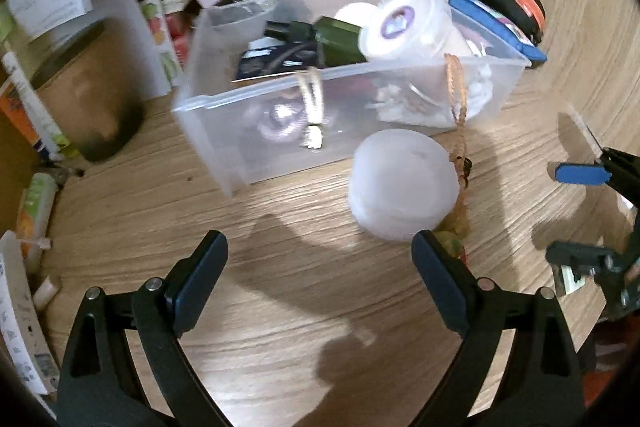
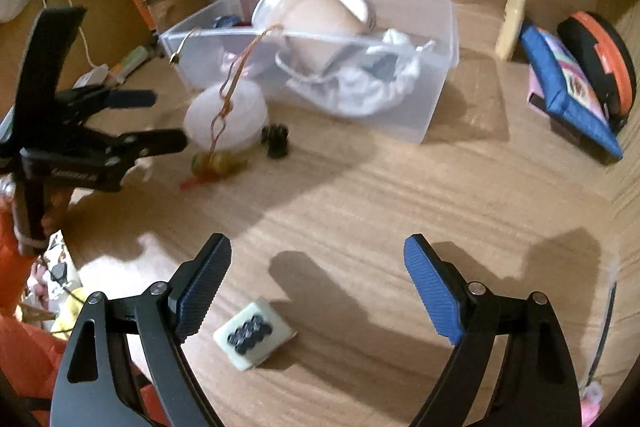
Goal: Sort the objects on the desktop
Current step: 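Grasp the white round case with the left tool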
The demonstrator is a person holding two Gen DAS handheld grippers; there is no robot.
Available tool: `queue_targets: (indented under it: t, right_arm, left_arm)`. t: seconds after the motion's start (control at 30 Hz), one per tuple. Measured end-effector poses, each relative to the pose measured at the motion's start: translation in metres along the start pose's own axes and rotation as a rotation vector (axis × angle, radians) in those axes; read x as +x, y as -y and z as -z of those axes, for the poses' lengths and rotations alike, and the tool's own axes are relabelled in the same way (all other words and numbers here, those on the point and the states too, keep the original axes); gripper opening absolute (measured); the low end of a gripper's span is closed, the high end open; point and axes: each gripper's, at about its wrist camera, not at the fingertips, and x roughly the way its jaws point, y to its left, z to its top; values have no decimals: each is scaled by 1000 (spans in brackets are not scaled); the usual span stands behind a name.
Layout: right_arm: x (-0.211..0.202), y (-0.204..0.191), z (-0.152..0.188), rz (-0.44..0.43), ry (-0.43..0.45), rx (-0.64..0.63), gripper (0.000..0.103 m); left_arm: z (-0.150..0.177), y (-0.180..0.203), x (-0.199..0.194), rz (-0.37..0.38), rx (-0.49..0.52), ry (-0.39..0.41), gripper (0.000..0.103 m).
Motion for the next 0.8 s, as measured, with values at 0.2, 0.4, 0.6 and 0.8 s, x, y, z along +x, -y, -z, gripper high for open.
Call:
queue_targets:
  t: [0.2,0.4,0.6,0.8]
  right_arm:
    - [0,-7,8,-33,-19,-21,87]
    - [-4,-18,16,-44,-22,-68,85]
    - [-2,-23,19,2,-23,-91,50]
    - [-8,-25,25,29,-17,-120,31]
  left_arm:
    - [-11,9,15,84,7,-43,95]
    - [-21,24,22,99,24,-42,95]
    - [-30,37,27,111,48,-19,66]
    - [-31,33,26,102,40,-8,65]
